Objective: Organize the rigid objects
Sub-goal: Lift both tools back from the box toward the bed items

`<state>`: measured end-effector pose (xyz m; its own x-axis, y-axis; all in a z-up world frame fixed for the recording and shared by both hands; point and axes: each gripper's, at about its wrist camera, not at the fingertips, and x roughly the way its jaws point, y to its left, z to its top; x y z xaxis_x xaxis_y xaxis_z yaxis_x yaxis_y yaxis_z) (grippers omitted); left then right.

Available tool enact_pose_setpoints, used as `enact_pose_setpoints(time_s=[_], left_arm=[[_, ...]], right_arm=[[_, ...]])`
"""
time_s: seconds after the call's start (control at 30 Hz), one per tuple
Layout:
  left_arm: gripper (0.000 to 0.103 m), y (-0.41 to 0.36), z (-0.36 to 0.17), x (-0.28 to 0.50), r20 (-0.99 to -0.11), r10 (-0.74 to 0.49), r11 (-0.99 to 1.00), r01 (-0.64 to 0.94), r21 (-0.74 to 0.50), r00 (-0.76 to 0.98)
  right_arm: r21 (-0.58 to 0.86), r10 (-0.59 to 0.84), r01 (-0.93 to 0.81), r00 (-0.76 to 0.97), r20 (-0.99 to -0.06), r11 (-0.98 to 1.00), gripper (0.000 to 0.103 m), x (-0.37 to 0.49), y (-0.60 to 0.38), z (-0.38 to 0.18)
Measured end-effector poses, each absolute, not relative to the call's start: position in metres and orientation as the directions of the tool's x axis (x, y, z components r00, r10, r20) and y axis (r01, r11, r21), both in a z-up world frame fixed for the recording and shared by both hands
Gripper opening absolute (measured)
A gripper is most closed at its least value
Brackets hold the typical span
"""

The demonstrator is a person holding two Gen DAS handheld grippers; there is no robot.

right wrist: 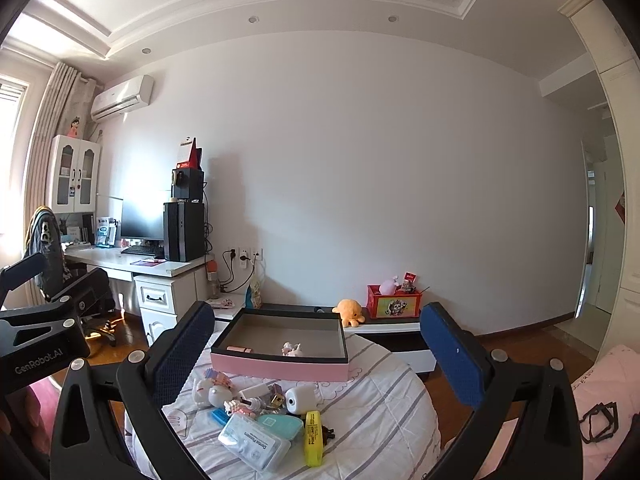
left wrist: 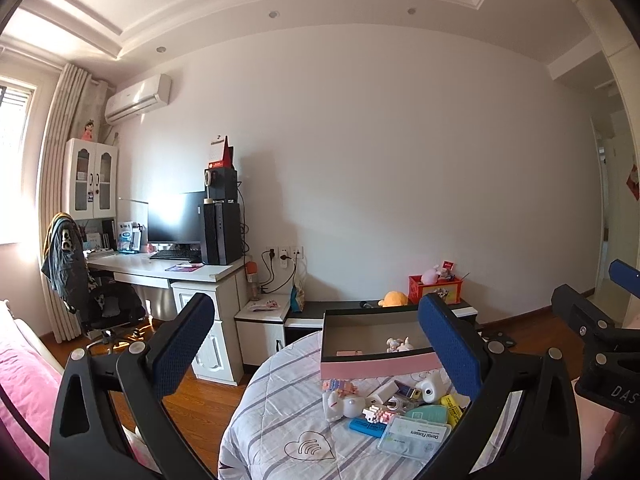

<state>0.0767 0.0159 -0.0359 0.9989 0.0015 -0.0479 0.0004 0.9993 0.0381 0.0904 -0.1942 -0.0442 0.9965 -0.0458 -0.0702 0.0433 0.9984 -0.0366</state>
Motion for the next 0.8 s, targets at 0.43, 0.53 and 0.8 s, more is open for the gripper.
enact_pose_setpoints(time_s=[0.43, 0.53, 0.8], left_arm=[[0.103, 0.012, -0.055, 0.100, -0.128, -0.011, 0.998, 0.018, 0.053, 0.992], [0.103, 0.011, -0.075, 0.117, -0.194, -0.010, 0.997, 0.025, 0.072, 0.981], [0.103, -0.008, -0.141, 0.166, -0.406, -0.091, 0.992, 0.120, 0.046, 0.910]], right_arm=[[-0.043, -0.052, 0.046, 0.988, -0.146, 0.998, 0.103, 0.106, -0.199, -0.065], [-0.050, -0.057, 0.047, 0.975, -0.217, 0.998, 0.103, 0.124, -0.200, -0.084], [-0.028, -0.078, 0.072, 0.912, -0.403, 0.997, 0.103, 0.171, -0.223, -0.146]])
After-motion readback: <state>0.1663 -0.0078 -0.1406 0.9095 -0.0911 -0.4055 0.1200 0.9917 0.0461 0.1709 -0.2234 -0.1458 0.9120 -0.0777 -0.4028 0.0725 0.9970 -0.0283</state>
